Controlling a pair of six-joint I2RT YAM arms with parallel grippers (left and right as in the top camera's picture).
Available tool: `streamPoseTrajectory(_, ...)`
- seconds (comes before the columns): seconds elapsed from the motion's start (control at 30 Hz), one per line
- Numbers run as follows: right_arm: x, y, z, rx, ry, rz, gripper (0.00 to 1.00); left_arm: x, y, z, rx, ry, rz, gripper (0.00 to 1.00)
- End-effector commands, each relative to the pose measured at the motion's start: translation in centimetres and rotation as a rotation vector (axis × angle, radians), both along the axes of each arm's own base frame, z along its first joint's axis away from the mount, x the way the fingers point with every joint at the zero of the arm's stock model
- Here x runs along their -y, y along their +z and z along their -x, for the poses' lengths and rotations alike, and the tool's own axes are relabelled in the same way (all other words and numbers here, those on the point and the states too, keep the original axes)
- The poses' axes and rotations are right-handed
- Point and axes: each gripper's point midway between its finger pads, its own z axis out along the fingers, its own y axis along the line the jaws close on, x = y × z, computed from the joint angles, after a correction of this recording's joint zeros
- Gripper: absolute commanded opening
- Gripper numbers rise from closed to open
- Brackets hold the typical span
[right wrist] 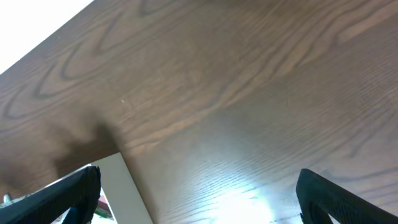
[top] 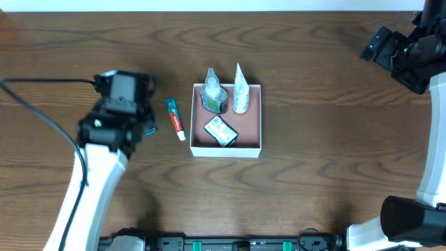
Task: Pack container
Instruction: 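Carry the soap box into the box and release it, then grasp the green toothbrush with the left gripper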
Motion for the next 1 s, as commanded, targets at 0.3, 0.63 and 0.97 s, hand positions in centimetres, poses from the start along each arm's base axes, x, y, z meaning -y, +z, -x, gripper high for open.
streamPoseTrajectory(0.3,0.2,0.0,0.1,-0.001,-0.020,-0.012,0.99,-4.2,-11.1,-4.7,-0.277,-0.334,0.149,0.80)
streamPoseTrajectory(0.63,0.2,0.0,0.1,-0.001,-0.020,-0.012,0.99,-4.3,-16.0,-5.9,-0.359,-0.391,0.152,0.80)
streamPoseTrajectory(0.97,0.2,0.0,0.1,-0.001,-0.020,-0.012,0.99,-4.4,-17.4,-6.8,-0.353,-0.391,0.150,0.75)
